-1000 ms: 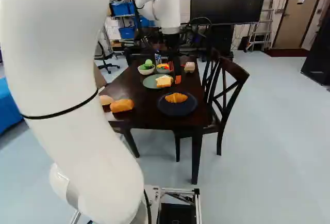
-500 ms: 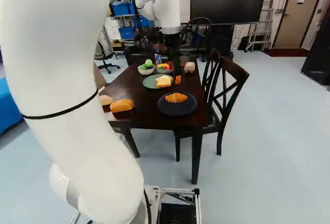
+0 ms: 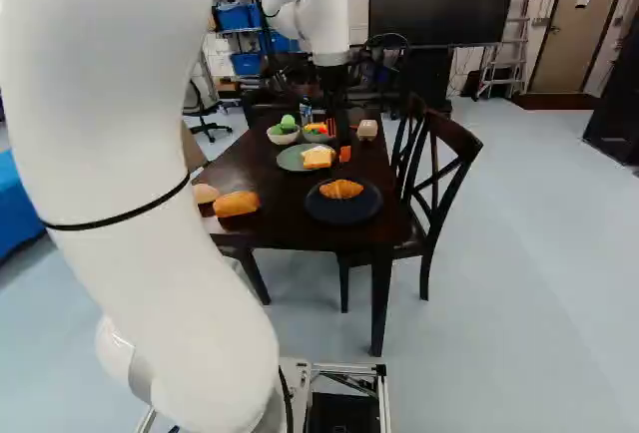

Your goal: Move the croissant to the empty plate

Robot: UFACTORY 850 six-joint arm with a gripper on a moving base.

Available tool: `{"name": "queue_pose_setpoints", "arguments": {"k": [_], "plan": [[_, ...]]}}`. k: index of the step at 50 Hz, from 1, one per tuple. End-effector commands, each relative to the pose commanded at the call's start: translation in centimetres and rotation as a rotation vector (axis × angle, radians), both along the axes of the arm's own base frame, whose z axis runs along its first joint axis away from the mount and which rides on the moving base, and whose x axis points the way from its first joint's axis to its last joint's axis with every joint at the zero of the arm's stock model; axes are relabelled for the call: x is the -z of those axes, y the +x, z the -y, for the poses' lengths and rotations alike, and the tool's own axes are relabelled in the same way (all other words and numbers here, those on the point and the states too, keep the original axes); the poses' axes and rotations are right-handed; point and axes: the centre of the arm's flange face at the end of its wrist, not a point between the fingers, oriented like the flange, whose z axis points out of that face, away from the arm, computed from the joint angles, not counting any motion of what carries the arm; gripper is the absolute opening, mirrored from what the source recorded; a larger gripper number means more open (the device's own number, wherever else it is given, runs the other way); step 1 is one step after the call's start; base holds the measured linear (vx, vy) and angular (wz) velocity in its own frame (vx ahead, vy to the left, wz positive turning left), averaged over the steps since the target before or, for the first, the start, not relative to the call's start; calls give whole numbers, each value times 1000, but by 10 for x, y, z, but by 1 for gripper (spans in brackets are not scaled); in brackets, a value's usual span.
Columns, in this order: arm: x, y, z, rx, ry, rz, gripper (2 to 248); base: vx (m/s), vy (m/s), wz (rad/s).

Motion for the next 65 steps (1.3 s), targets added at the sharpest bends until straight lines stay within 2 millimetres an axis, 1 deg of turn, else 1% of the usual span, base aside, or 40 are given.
{"name": "queue_pose_setpoints", "arguments": {"k": [36, 65], "plan": [[0, 0, 0, 0, 0, 0, 247, -15, 1, 2], [0, 0, 0, 0, 0, 0, 247, -97, 1, 10]]}}
